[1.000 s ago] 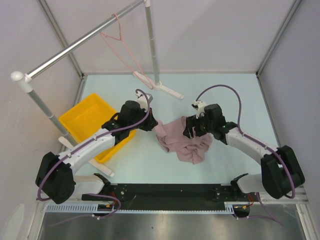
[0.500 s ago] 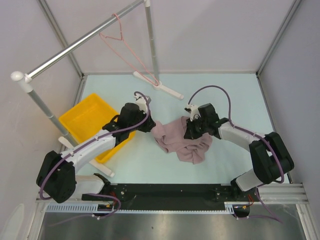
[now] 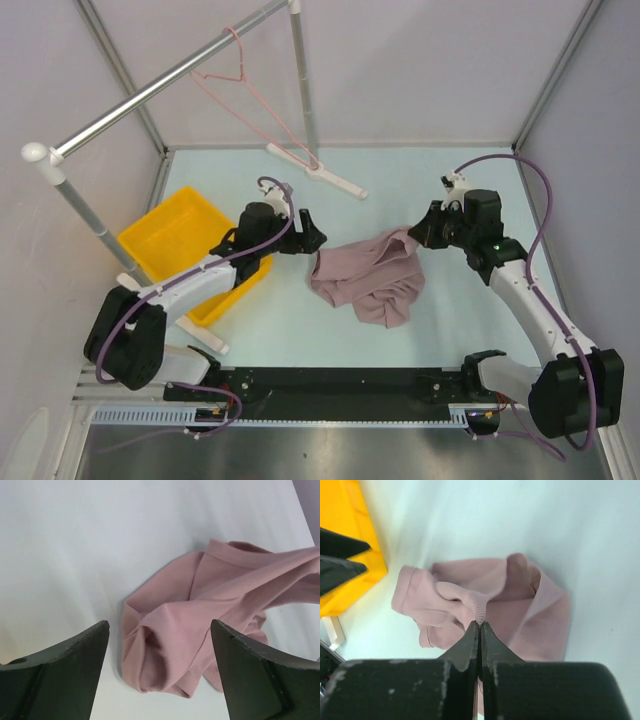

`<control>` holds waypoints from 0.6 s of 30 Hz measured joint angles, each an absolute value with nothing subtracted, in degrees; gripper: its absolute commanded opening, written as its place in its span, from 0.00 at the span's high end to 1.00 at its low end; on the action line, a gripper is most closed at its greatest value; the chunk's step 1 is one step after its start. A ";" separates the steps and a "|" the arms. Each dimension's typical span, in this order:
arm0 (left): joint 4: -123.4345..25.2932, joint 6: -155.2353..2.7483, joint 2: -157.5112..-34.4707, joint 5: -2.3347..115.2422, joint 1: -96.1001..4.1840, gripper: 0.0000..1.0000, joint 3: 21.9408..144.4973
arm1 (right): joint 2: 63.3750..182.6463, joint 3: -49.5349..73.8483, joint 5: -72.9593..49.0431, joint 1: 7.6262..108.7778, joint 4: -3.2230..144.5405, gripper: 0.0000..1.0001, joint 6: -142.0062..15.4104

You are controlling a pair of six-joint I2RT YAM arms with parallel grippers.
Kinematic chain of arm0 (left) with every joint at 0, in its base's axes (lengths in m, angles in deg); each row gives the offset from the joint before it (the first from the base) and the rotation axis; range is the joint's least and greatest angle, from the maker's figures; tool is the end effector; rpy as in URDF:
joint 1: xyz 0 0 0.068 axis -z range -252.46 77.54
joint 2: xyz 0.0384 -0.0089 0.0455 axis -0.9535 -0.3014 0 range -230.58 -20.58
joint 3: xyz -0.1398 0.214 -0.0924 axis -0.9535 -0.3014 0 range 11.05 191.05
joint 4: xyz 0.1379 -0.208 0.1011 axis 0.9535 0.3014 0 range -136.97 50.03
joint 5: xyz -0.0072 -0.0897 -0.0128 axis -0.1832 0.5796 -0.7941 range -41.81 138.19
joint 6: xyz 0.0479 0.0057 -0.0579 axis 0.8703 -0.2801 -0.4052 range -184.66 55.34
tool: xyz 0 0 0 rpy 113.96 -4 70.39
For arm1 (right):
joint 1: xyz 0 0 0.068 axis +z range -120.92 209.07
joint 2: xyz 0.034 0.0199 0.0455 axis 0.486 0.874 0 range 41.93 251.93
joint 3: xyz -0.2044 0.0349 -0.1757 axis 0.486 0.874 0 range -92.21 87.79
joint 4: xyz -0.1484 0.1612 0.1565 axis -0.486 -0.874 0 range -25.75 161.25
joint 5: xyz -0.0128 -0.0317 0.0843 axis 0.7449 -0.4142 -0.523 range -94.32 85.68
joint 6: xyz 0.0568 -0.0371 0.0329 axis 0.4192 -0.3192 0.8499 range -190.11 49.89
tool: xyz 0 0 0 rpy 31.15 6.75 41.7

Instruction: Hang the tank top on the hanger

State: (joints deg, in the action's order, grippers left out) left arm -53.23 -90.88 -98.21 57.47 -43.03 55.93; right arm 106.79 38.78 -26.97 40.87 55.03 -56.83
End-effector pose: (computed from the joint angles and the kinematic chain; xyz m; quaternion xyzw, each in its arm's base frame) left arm 0.2838 -0.1718 0.2228 0.0663 0.8460 -0.3056 0.4318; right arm 0.2700 0.0813 0.2696 -0.0839 0.8590 0.2708 0.4262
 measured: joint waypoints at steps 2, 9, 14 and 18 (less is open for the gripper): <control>-55.39 -92.37 -99.15 58.54 -42.72 0.14 54.18 | 105.74 38.69 -26.97 40.34 54.83 1.00 -56.14; -56.90 -95.82 -101.55 58.80 -38.46 0.19 47.34 | 107.47 40.00 -26.69 39.05 53.17 1.00 -54.04; -56.84 -98.25 -97.16 54.61 -33.65 0.20 43.47 | 108.34 41.07 -26.36 38.35 52.73 1.00 -53.16; -57.71 -99.34 -91.65 51.42 -29.43 0.26 41.46 | 108.52 41.25 -26.43 38.31 53.10 1.00 -52.66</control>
State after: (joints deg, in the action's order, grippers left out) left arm -57.71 -99.34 -91.65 51.42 -29.43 41.46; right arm 108.52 41.25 -26.43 38.31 53.10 -52.66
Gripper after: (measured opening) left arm 0.800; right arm 0.012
